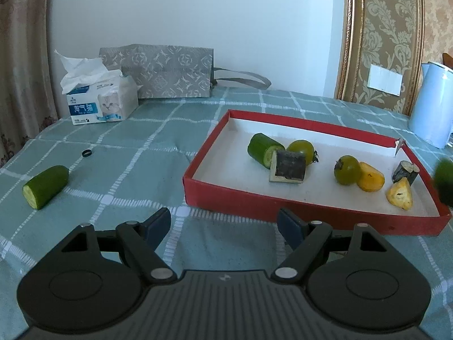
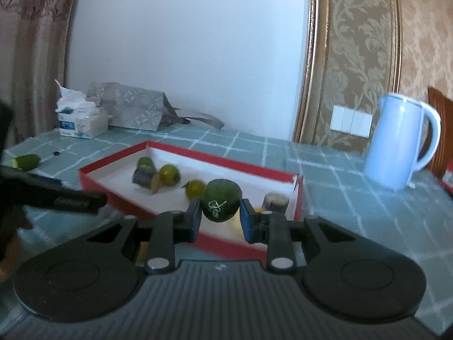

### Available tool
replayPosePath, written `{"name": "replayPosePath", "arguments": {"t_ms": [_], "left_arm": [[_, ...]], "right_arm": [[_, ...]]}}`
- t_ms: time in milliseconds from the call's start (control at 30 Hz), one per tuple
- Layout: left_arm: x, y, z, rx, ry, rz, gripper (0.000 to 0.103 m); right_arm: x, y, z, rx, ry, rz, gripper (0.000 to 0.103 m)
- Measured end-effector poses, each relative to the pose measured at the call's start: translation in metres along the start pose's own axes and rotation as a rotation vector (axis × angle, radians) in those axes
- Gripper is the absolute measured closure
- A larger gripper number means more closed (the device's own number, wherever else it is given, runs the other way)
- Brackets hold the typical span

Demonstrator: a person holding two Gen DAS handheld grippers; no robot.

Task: Organize fruits
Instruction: 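Carry the green mango into the tray and open the right gripper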

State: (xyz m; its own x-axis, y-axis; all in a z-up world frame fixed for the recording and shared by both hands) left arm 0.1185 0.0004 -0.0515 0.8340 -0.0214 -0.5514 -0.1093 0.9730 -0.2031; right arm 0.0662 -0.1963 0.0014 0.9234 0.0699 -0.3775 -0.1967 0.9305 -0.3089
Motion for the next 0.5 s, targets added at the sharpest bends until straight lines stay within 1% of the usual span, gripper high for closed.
{"name": "replayPosePath", "arguments": {"t_ms": [67,133,200,267,300,333,367,400,500], "left_arm": [[0.0,0.0,0.0,0.002,0.002,0.0,0.021],[0.001,0.0,0.0,0.002,0.007,-0.002,0.021],[0.002,0.001,0.0,0.003,0.011,0.0,0.021],[0.003,0.001,0.0,0.002,0.012,-0.002,0.021],[0.003,0.001,0.0,0.001,0.014,-0.002,0.021],[0.003,0.001,0.0,0.0,0.016,-0.003,0.021],[0.004,0.001,0.0,0.0,0.018,-0.004,0.021],[0.004,0.0,0.0,0.001,0.019,-0.006,0.021],[0.004,0.0,-0.001,0.008,0.017,-0.005,0.021]], "right_arm": [[0.016,-0.004,0.007,0.006,0.023,0.011,0.076],[0.037,-0.005,0.011,0.0,0.069,0.032,0.076],[0.053,-0.006,0.012,0.019,0.097,0.034,0.075],[0.068,-0.005,0.01,0.037,0.132,0.065,0.076],[0.072,-0.005,0.007,0.057,0.129,0.065,0.071],[0.074,-0.005,0.005,0.061,0.132,0.06,0.061],[0.074,-0.005,0.004,0.058,0.133,0.053,0.059],[0.071,-0.007,0.003,0.063,0.119,0.048,0.052],[0.058,-0.016,0.004,0.103,0.08,0.027,0.045]]}}
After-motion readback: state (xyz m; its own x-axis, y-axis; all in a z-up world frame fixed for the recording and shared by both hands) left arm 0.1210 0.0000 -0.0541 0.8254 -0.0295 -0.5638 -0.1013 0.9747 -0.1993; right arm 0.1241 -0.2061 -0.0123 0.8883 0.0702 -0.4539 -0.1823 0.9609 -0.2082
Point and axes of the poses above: each gripper's, at about its wrist camera, not at the fingertips, and x roughly the way its jaws point, y to its left, z to its top, the point moved 6 cm from there along x, roughly the way its jaws point, and after that the axes turned 12 degrees about -x, right-handed, at the moved point
